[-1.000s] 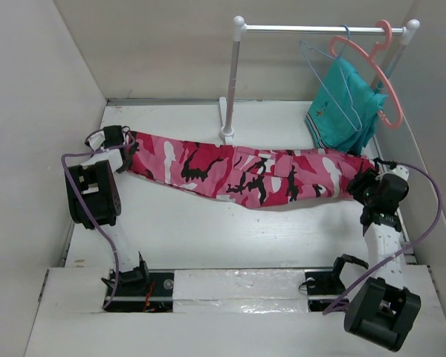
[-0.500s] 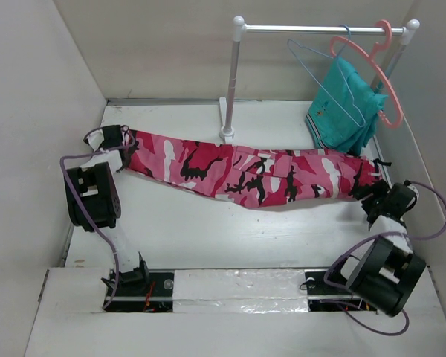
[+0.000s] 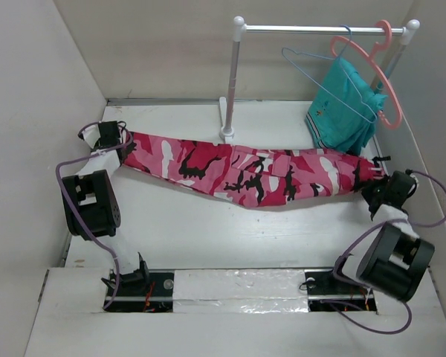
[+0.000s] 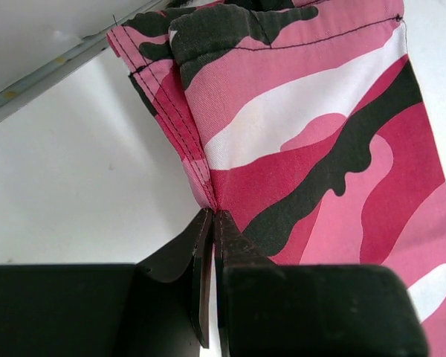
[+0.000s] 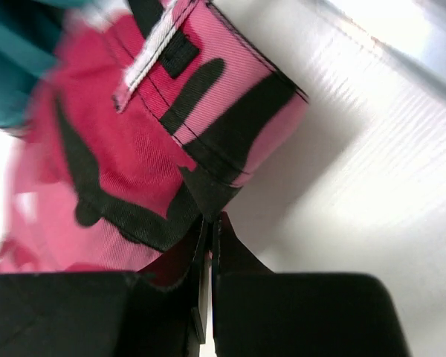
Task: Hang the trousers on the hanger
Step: Fold the trousers at the center of the board.
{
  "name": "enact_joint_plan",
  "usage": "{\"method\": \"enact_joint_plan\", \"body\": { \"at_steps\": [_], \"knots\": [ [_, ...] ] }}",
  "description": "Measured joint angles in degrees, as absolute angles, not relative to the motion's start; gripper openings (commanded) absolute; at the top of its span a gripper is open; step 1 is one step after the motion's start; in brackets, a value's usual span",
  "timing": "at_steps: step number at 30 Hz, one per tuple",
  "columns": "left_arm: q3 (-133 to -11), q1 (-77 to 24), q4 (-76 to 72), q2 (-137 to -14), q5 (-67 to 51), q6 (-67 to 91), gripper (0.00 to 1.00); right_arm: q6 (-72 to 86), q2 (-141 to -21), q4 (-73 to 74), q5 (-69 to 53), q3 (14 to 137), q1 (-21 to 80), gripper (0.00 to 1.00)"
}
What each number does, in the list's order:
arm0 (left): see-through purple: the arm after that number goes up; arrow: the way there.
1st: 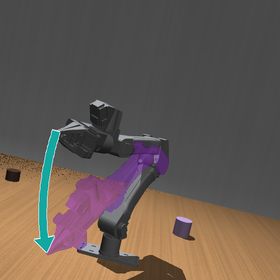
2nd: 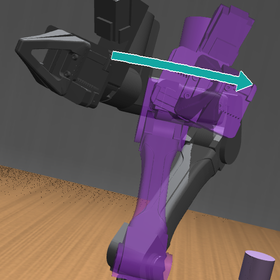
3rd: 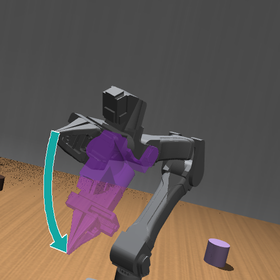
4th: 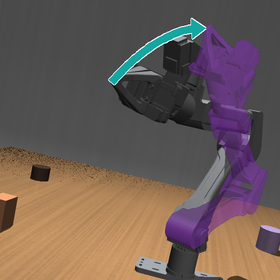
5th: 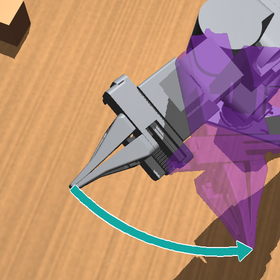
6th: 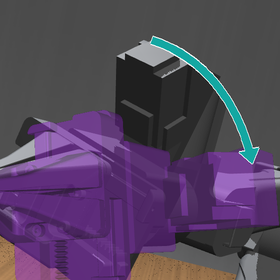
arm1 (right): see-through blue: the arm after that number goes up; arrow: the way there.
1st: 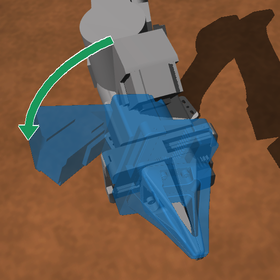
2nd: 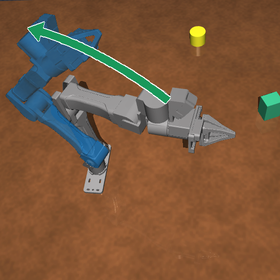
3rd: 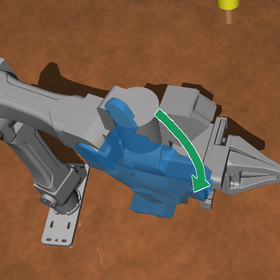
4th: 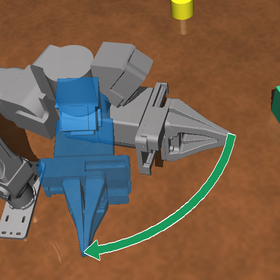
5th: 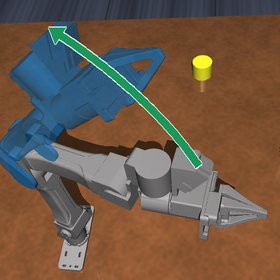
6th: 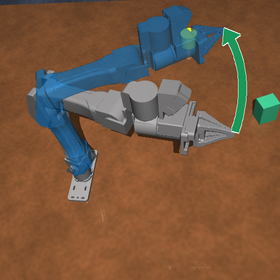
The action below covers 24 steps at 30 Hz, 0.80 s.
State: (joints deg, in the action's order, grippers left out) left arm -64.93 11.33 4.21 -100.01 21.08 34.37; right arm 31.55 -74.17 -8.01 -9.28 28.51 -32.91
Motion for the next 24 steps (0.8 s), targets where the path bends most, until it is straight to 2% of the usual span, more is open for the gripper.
{"method": "enact_joint_plan", "body": {
  "at_steps": [4, 7, 12, 16, 17, 18, 20, 21, 22, 23, 24],
  "knots": [
    [-65.1, 11.4, 7.3, -98.3, 22.3, 34.4, 0.00, 31.1, -61.3, -2.4, -7.9, 29.0, -33.7, 0.00],
    [-65.1, 11.5, 9.6, -95.4, 22.3, 34.4, 0.00, 30.4, -54.1, 3.8, -9.2, 30.8, -37.2, 0.05],
    [-60.2, 12.3, 9.8, -87.7, 22.0, 34.6, 0.00, 27.6, -49.0, 10.7, -13.1, 31.8, -43.9, 0.08],
    [-52.0, 13.5, 10.3, -83.0, 21.9, 35.1, 0.00, 24.4, -47.9, 13.9, -17.8, 27.1, -51.8, 0.07],
    [-50.1, 13.7, 10.9, -82.2, 22.0, 35.4, 0.00, 23.7, -47.9, 15.1, -17.9, 25.9, -53.3, 0.12],
    [-48.8, 13.9, 11.6, -81.6, 22.2, 35.7, 0.00, 23.2, -47.8, 16.5, -17.9, 25.0, -54.2, 0.21],
    [-47.3, 14.4, 13.9, -80.7, 23.2, 36.5, 0.02, 22.2, -46.9, 18.7, -17.9, 24.4, -55.0, 0.51],
    [-47.0, 14.6, 14.7, -80.1, 23.9, 36.9, 0.14, 21.7, -46.2, 18.8, -17.7, 24.4, -55.2, 0.77],
    [-46.9, 14.8, 15.3, -79.5, 24.8, 37.2, 0.30, 21.5, -45.2, 18.8, -17.6, 24.4, -55.5, 0.86],
    [-46.9, 15.0, 15.9, -78.7, 25.8, 37.6, 0.53, 21.0, -44.3, 18.6, -17.6, 24.4, -55.7, 0.92],
    [-46.9, 15.2, 16.2, -77.7, 26.5, 37.8, 0.59, 20.7, -43.7, 18.5, -17.6, 24.4, -55.7, 0.98]
  ]
}}
